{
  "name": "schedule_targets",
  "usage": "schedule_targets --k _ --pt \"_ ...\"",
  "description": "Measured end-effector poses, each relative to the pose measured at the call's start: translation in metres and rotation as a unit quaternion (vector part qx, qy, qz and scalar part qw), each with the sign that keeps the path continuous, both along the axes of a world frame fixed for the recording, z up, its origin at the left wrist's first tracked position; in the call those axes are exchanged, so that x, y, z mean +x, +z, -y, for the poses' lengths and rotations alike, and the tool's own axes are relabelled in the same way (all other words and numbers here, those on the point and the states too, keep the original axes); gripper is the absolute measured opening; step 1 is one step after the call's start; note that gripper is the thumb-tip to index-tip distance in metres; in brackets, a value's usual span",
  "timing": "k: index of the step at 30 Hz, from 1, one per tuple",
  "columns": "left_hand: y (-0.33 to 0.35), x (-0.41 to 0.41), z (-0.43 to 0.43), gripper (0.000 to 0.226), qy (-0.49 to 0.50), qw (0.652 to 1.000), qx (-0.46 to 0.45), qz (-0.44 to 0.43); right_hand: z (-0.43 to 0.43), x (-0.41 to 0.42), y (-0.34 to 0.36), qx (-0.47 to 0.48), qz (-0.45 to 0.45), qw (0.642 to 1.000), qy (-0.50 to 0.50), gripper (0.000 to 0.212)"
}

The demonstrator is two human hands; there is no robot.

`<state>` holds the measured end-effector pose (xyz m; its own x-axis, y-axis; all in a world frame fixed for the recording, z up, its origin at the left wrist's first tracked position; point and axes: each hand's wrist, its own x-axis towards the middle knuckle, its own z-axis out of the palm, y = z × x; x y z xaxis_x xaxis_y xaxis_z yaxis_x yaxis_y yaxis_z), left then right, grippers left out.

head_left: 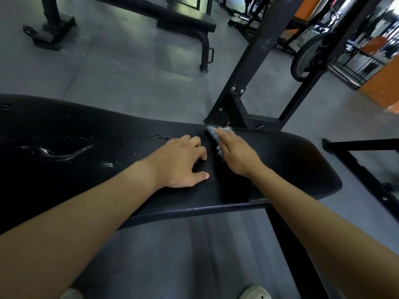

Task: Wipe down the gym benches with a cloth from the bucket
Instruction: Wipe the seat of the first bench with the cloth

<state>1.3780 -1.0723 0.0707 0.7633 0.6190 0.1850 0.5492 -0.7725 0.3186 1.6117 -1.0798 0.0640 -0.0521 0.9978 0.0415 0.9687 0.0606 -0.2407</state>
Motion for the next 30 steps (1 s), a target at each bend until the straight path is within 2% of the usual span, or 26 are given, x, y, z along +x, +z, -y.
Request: schedule_targets --k 3,6,11,14,18,20,22,27,30 --pt "0.001 -0.001 0.001 0.052 -0.002 1.0 -0.003 0.0 -0.019 0.028 0.0 0.008 -0.034 0.994 -0.101 0.05" --pt "0.001 0.0 0.001 0.052 -0.003 1.0 0.004 -0.004 -0.033 0.017 -0.004 0.023 -0.016 0.987 -0.156 0.047" --pt "0.001 0.004 0.002 0.052 0.008 1.0 0.027 -0.011 -0.03 -0.019 -0.012 0.018 -0.009 1.0 -0.005 0.047" --pt "0.001 0.008 0.004 0.053 0.021 0.998 0.05 -0.022 -0.019 -0.006 -0.008 -0.007 -0.012 1.0 0.019 0.051" --pt "0.001 0.012 0.011 0.049 0.033 0.997 0.067 -0.028 -0.007 0.038 -0.002 0.015 -0.017 0.996 -0.089 0.049" --pt "0.001 0.014 0.013 0.041 0.026 0.998 0.061 -0.011 -0.002 0.053 -0.001 0.012 -0.026 0.986 -0.162 0.048" --pt "0.001 0.016 0.015 0.032 0.005 0.999 0.049 0.015 0.003 0.048 -0.004 0.003 -0.016 0.982 -0.19 0.048" --pt "-0.001 0.03 0.021 0.028 -0.042 0.998 0.031 0.035 0.039 0.012 -0.007 0.003 -0.004 0.996 -0.09 0.049" --pt "-0.003 0.04 0.028 0.031 -0.057 0.998 0.033 0.024 0.062 0.028 -0.003 -0.029 0.003 0.998 -0.057 0.051"
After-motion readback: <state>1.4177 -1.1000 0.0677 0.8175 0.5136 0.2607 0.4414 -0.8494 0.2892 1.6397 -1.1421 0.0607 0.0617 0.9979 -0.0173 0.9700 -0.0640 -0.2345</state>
